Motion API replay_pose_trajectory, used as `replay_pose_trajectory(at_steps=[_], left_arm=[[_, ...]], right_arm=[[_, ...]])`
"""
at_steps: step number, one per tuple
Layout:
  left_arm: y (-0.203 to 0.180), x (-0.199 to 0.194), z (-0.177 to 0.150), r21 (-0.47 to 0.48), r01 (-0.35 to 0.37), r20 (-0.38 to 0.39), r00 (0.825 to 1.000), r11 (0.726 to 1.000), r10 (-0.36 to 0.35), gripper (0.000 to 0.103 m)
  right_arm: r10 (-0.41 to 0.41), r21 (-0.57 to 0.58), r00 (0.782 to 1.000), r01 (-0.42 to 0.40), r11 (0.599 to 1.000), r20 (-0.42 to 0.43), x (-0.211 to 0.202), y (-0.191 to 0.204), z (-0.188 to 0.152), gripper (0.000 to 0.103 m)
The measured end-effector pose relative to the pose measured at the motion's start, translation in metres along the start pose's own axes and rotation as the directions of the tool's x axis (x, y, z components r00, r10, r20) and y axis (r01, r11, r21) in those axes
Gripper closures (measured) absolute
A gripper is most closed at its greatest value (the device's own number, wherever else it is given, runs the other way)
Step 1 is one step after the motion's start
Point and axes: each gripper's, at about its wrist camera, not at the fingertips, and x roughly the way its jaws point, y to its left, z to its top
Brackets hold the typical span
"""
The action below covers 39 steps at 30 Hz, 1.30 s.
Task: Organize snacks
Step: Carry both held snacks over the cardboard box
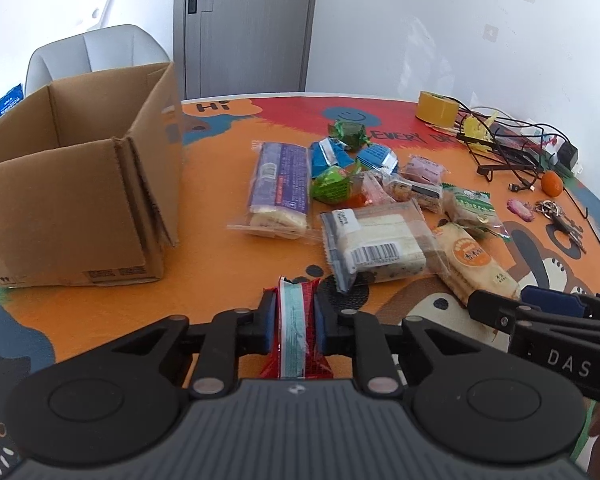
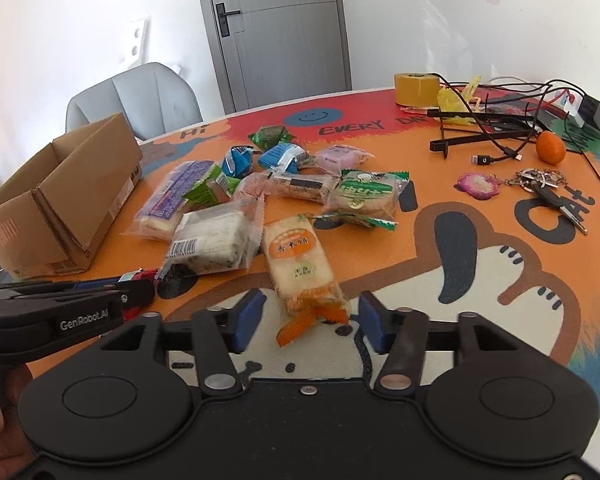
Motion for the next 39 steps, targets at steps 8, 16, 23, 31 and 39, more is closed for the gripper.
replay_pose_trajectory(at_steps=[8, 16, 23, 31, 39], left_arm=[[0.020, -0.010, 0.004, -0.030, -0.018, 0.023, 1.000, 0.999, 0.019, 0.085], [0.032, -0.018, 0.011, -0.043, -0.008, 0.045, 0.999, 0.999, 0.010, 0.085], [0.032, -0.027, 0.018, -0.031, 0.006, 0.074, 0.997, 0.999, -0.004, 0.085], [0.034, -0.048, 0.034, -0.023, -0.003, 0.133, 0.991, 1.000, 0.006, 0.085], [0.048, -0.068, 0.049, -0.034, -0.044, 0.193, 0.980, 0.998, 0.050, 0.085]], right_arm=[[-0.014, -0.044, 1.000, 0.014, 0.999, 0.005, 0.017, 0.010, 0.010, 0.033], [-0.015, -0.048, 0.999, 0.014, 0.999, -0.034, 0.018, 0.013, 0.012, 0.066], [-0.035, -0.019, 0.999, 0.035, 0.999, 0.013, -0.001, 0.010, 0.022, 0.066], [-0.010, -0.032, 0.998, 0.012, 0.999, 0.062, -0.014, 0.024, 0.039, 0.066], [0.026, -0.056, 0.994, -0.020, 0.998, 0.107, -0.020, 0.050, 0.056, 0.066]])
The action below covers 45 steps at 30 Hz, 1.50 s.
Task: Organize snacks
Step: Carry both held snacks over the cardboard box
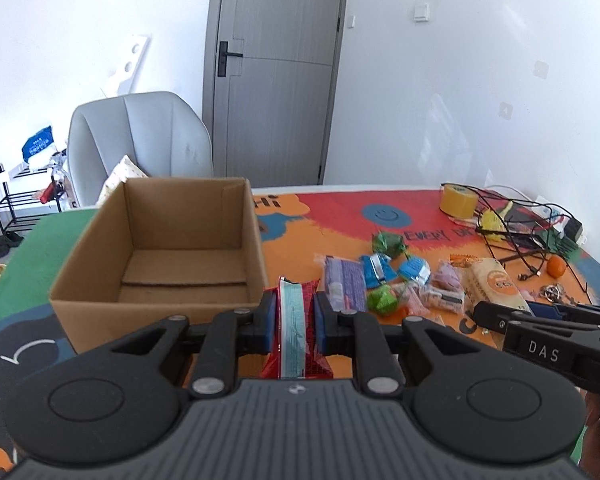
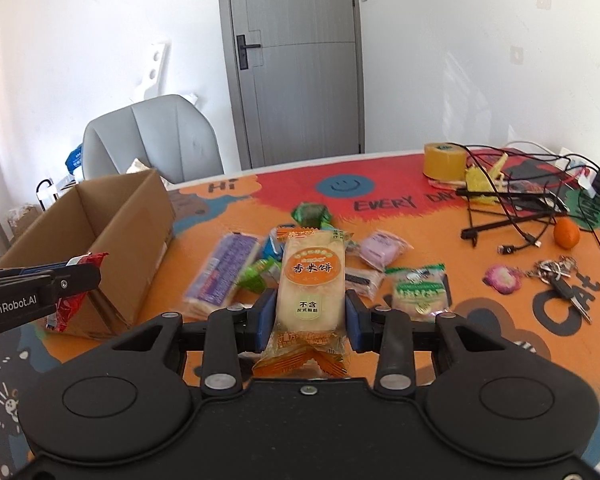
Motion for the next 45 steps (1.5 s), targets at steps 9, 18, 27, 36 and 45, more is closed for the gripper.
replay_pose_trajectory(at_steps=[9, 18, 27, 36, 45], left_arm=[[0.024, -0.009, 0.016, -0.019, -0.053, 0.043, 0.998, 0.998, 0.054, 0.085], [0.054, -0.004, 0.027, -0.061, -0.109, 0.055, 0.992, 0.992, 0.112, 0.085], [0.085, 0.016, 0.032, -0.112, -0.152, 0.031, 0.987, 0.982, 0.157, 0.085], [0.103, 0.031, 0.040, -0.133, -0.163, 0.003, 0.986, 0.978, 0.165, 0.084], [0.116, 0.020, 0.044, -0.175, -0.202, 0.015, 0.978, 0.964, 0.208, 0.080]], right_arm=[[0.049, -0.032, 0.998, -0.048, 0.998, 0.027, 0.003, 0.029, 0.013, 0.066], [0.096, -0.075, 0.995, -0.093, 0.993, 0.034, 0.016, 0.060, 0.025, 0.066], [0.141, -0.110, 0.990, -0.137, 0.984, 0.028, 0.032, 0.089, 0.036, 0.066], [0.182, -0.110, 0.983, -0.178, 0.978, 0.028, 0.042, 0.109, 0.045, 0.066], [0.231, -0.108, 0.972, -0.227, 0.968, 0.028, 0.049, 0.124, 0.054, 0.066]])
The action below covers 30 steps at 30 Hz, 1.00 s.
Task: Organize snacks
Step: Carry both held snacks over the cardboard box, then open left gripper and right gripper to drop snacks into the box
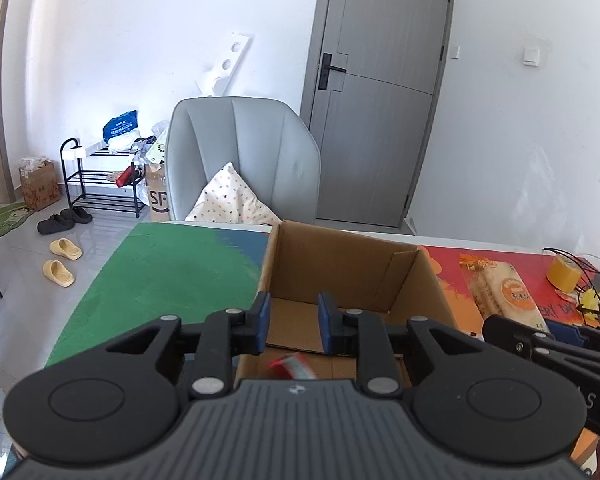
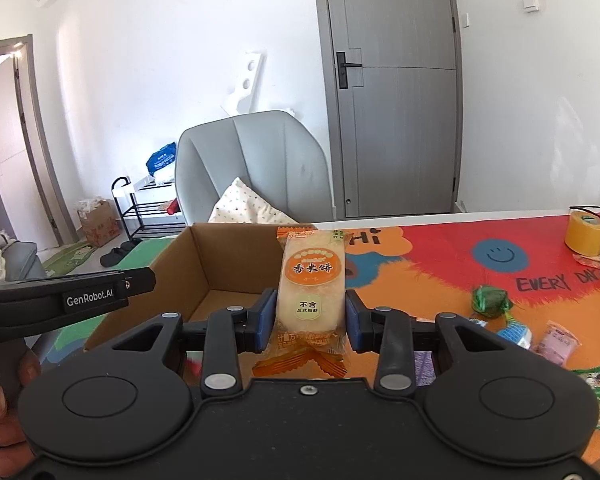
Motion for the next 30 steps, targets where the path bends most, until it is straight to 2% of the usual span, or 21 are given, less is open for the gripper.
replay_pose_trajectory(at_steps=[3, 8, 15, 16, 17, 20, 25, 28, 30], left_arm=[[0.006, -0.003, -0.001, -0.014, -0.009, -0.003, 1.000, 1.000, 0.009, 0.076], [0.016, -0.007, -0.003, -0.033, -0.016, -0.002, 1.000, 0.999, 0.016, 0.056], [0.028, -0.008, 0.000, -0.061, -0.044, -0.009, 0.999, 0.997, 0.043, 0.039], [0.029, -0.010, 0.001, -0.063, -0.051, -0.005, 0.999, 0.997, 0.050, 0.032], [0.030, -0.011, 0.000, -0.062, -0.059, 0.000, 0.998, 0.996, 0.059, 0.026], [0.029, -0.014, -0.001, -0.054, -0.076, 0.015, 0.997, 0.996, 0.077, 0.017], [0.023, -0.015, -0.003, -0.051, -0.063, 0.011, 0.998, 0.997, 0.063, 0.009], [0.018, -0.016, -0.005, -0.041, -0.064, 0.010, 0.998, 0.997, 0.065, 0.008], [0.016, -0.016, -0.005, -0.039, -0.056, 0.006, 0.998, 0.998, 0.056, 0.008]], right_arm=[[0.020, 0.002, 1.000, -0.020, 1.000, 0.001, 0.003, 0.004, 0.001, 0.066], [0.035, 0.002, 0.999, -0.035, 0.999, 0.001, 0.008, 0.014, 0.004, 0.066], [0.073, 0.024, 0.997, -0.074, 0.997, 0.029, 0.014, 0.025, 0.008, 0.066], [0.081, 0.032, 0.996, -0.082, 0.996, 0.029, 0.014, 0.025, 0.008, 0.064], [0.080, 0.036, 0.997, -0.080, 0.996, 0.020, 0.015, 0.024, 0.008, 0.056], [0.056, 0.056, 0.998, -0.056, 0.997, 0.005, 0.014, 0.020, 0.004, 0.042], [0.013, 0.071, 1.000, -0.013, 0.997, 0.001, 0.004, 0.012, -0.001, 0.029], [-0.013, 0.077, 1.000, 0.012, 0.997, 0.009, -0.005, 0.006, -0.004, 0.020], [-0.029, 0.086, 1.000, 0.028, 0.996, 0.007, -0.010, 0.000, -0.007, 0.018]])
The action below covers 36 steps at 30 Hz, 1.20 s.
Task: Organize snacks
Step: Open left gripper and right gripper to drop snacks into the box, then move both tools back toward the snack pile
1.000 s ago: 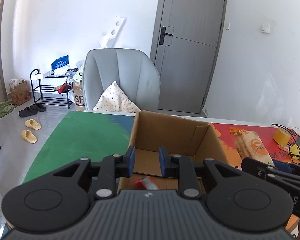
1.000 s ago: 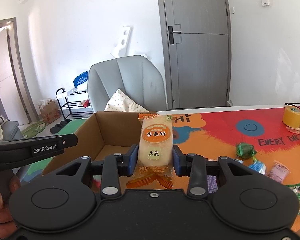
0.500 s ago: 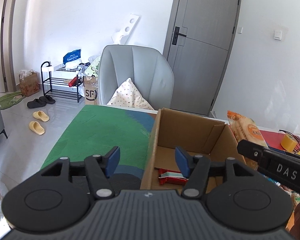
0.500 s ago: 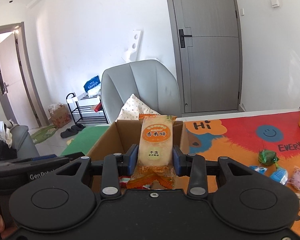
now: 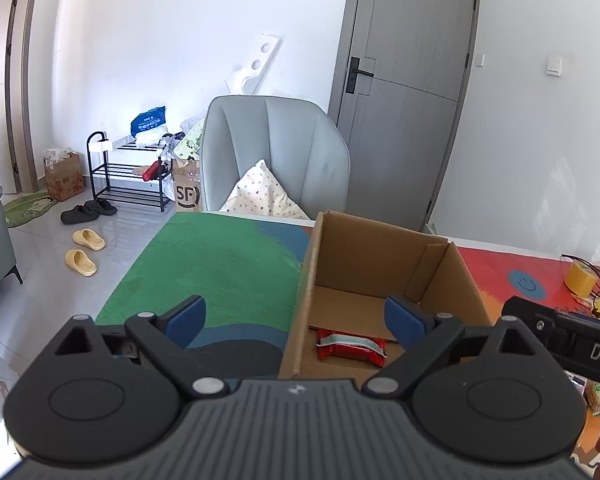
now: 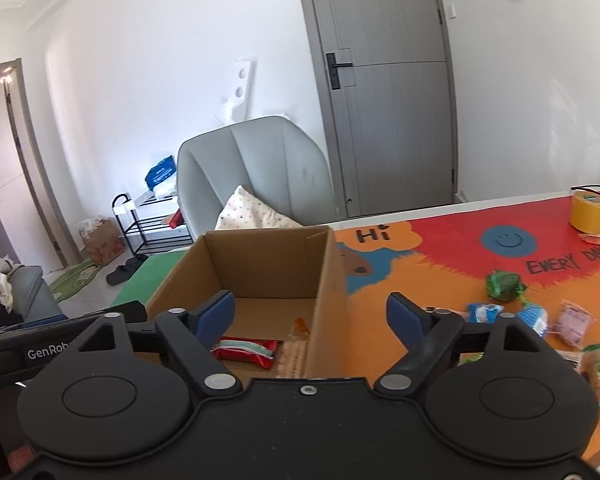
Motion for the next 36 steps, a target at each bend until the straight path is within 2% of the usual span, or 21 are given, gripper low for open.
replay_pose_trajectory(at_steps=[13, 19, 31, 36], left_arm=[[-0.021, -0.015, -0.010, 0.003, 0.050, 0.017, 0.999, 0.999, -0.050, 0.001], [-0.039, -0.024, -0.017, 0.037, 0.071, 0.013, 0.997, 0.997, -0.071, 0.001], [-0.076, -0.036, -0.032, 0.097, 0.118, -0.018, 0.993, 0.988, -0.117, 0.001], [-0.098, -0.043, -0.040, 0.155, 0.153, -0.025, 0.988, 0.976, -0.152, 0.001]], right_arm=[[-0.069, 0.052, 0.998, 0.069, 0.996, -0.014, -0.025, -0.035, -0.015, 0.005], [-0.097, 0.084, 0.995, 0.098, 0.992, -0.016, -0.041, -0.057, -0.024, 0.000], [-0.149, 0.128, 0.989, 0.149, 0.981, -0.009, -0.070, -0.096, -0.039, 0.000], [-0.154, 0.161, 0.988, 0.155, 0.975, -0.017, -0.078, -0.114, -0.047, 0.000]])
